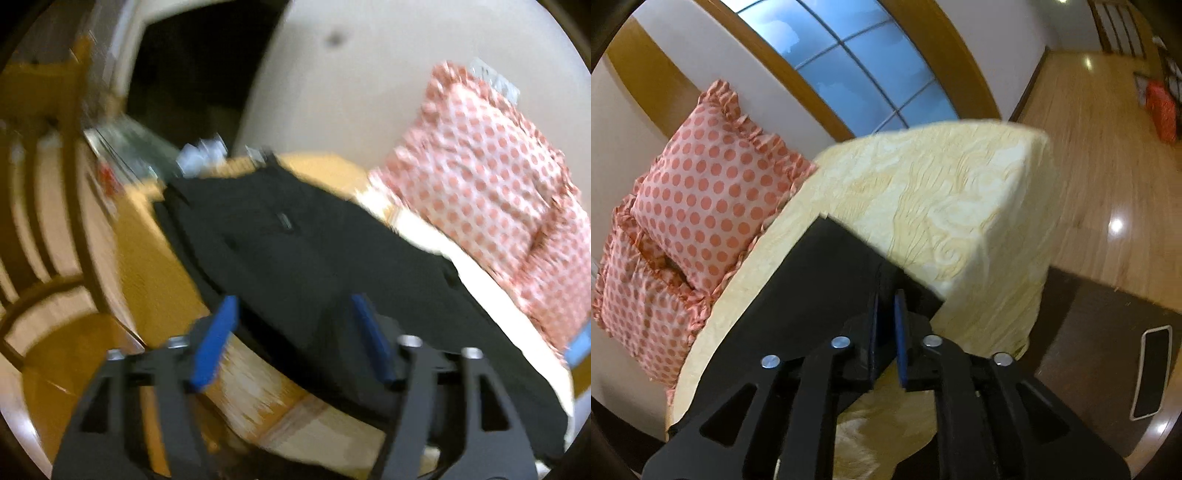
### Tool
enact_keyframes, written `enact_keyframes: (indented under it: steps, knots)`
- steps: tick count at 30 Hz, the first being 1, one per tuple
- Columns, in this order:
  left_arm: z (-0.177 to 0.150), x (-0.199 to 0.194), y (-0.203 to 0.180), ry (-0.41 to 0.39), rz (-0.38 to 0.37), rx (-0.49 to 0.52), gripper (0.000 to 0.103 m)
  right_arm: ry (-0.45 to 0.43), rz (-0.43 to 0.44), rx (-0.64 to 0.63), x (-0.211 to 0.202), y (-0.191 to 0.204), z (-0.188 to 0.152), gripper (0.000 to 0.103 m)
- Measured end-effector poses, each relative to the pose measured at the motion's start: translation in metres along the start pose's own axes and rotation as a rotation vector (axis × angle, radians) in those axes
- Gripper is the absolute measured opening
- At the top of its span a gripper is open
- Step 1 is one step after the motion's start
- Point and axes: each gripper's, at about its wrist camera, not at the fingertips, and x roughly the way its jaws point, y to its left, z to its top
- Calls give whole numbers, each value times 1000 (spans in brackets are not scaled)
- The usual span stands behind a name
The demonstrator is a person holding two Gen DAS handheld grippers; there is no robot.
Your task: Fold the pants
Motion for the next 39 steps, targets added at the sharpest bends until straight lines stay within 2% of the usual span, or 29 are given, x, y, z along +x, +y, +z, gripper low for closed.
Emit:
enact_keyframes:
  steps: [1, 2, 3, 5, 8, 10, 14, 18, 21, 23, 25, 28, 30, 31, 33, 35, 39]
  knots:
    - [2, -7, -1, -39, 16, 12, 72, -33, -15, -2, -4, -2, 3, 41]
    - [4, -12, -4, -71, 24, 24, 75, -67, -23, -6, -7, -4, 6, 57]
    - [5, -18, -9, -102, 20, 40, 77, -88, -30, -11, -7, -5, 8, 59]
    - [4, -20, -19, -116, -9, 68, 83, -102, -29, -24, -4, -6, 11, 59]
    - [-3, -11, -45, -65, -85, 134, 83, -82, -46, -19, 10, -12, 12, 58]
    - [-11, -4, -59, -28, -126, 173, 83, -41, -11, -4, 18, -15, 4, 56]
    - [-25, 6, -80, 13, -183, 255, 85, -62, -13, -114, 12, 1, -22, 53]
    - [-37, 12, -96, 32, -193, 321, 86, -113, -24, -241, 2, 21, -46, 51]
    - [-40, 18, -99, 59, -209, 320, 87, -132, 22, -280, -2, 31, -51, 50]
    - [-43, 23, -99, 84, -221, 311, 88, -124, 19, -290, 0, 34, -50, 50]
    - [-45, 27, -98, 104, -228, 302, 89, -125, 25, -262, 3, 33, -47, 46]
    - [-49, 32, -95, 127, -237, 288, 90, -116, 41, -155, 8, 23, -37, 35]
    - [-51, 32, -94, 123, -243, 294, 92, -104, 40, -102, 13, 17, -33, 14]
    - [-52, 32, -95, 122, -246, 299, 94, -95, 44, -85, 15, 15, -32, 11]
    - [-54, 33, -95, 123, -255, 313, 96, -94, 53, -75, 14, 16, -31, 5]
    - [-56, 33, -96, 118, -263, 325, 98, -110, 57, -102, 9, 27, -31, 5]
    - [-58, 33, -96, 112, -278, 331, 101, -148, 167, -211, -11, 84, -31, 5]
